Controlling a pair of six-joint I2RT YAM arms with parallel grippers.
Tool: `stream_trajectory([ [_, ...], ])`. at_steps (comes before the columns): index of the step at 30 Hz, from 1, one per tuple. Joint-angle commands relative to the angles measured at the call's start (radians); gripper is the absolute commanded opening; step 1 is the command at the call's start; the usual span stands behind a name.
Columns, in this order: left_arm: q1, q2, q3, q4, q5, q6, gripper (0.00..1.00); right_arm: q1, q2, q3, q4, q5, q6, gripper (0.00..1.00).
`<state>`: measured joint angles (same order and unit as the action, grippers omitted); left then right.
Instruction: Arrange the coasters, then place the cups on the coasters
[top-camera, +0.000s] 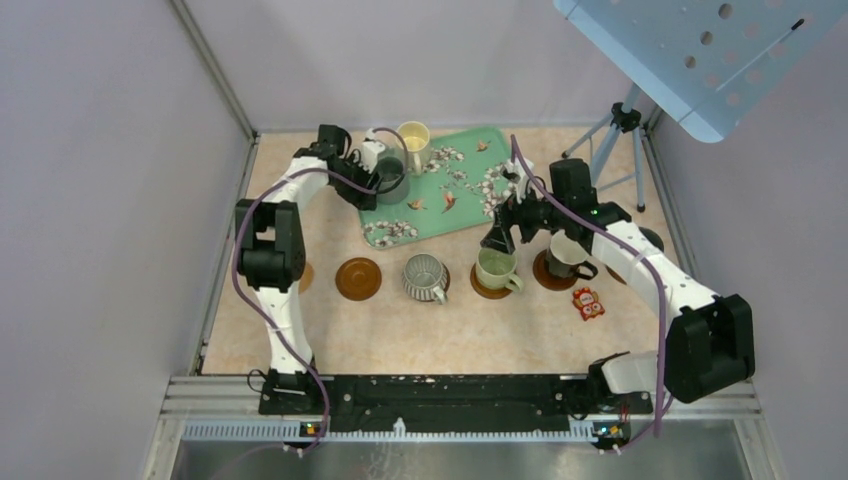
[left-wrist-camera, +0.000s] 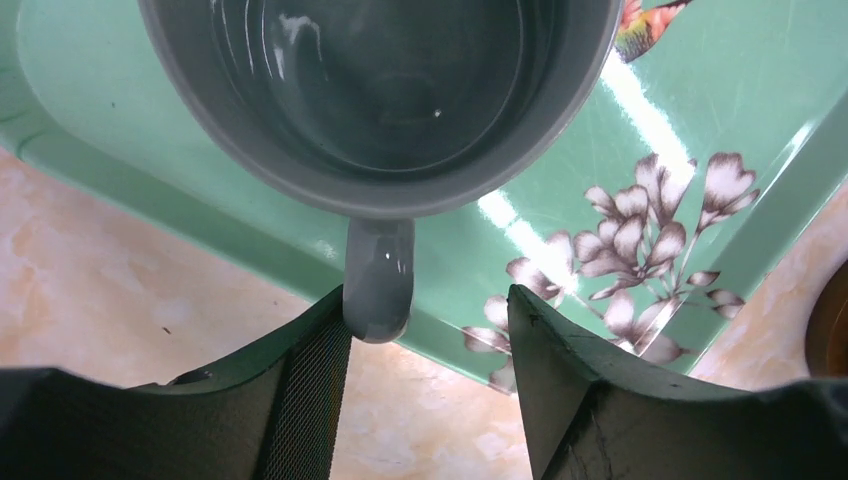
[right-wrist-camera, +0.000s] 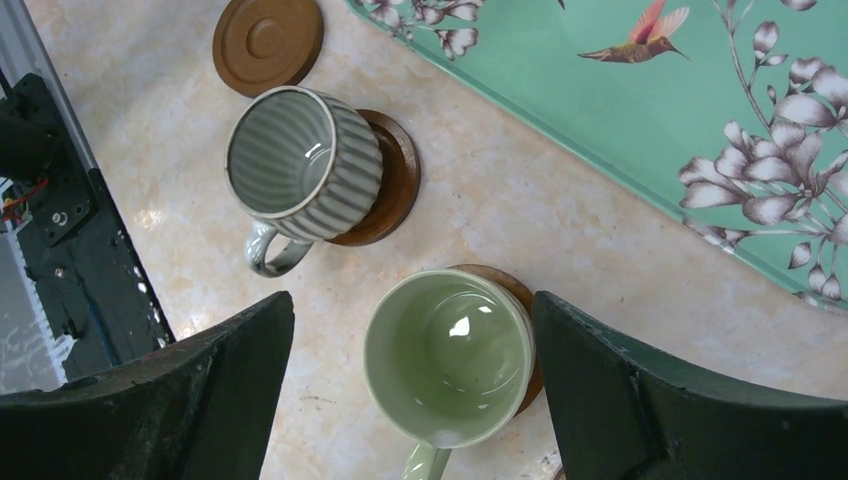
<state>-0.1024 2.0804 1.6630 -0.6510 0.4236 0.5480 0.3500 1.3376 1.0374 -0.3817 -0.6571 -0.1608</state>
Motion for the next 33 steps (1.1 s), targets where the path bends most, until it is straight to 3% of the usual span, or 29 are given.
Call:
stream_trajectory([
  [1, -0.046, -0.064, -0.035, 0.077, -0.079, -0.135, 0.63, -0.010, -0.037, -0.012, 0.050, -0.020, 0.002, 0.87],
  [9, -0.108, -0.001, 0.024, 0.089, -0.269, -0.203, 0.62, -0.010, -0.021, -0.016, 0.054, -0.027, 0.007, 0.87],
  [18, -0.123, 0.019, 0.044, 0.109, -0.284, -0.288, 0.43, -0.010, -0.023, -0.027, 0.058, -0.028, 0.008, 0.87],
  [20, -0.124, 0.023, 0.046, 0.107, -0.277, -0.306, 0.35, -0.011, -0.023, -0.028, 0.058, -0.029, 0.007, 0.87],
  [25, -0.128, 0.036, 0.066, 0.072, -0.336, -0.364, 0.00, -0.011, -0.024, -0.032, 0.061, -0.028, 0.009, 0.87],
  [33, -0.128, -0.104, -0.009, 0.123, -0.551, -0.510, 0.00, -0.010, -0.017, -0.031, 0.058, -0.032, 0.015, 0.87],
])
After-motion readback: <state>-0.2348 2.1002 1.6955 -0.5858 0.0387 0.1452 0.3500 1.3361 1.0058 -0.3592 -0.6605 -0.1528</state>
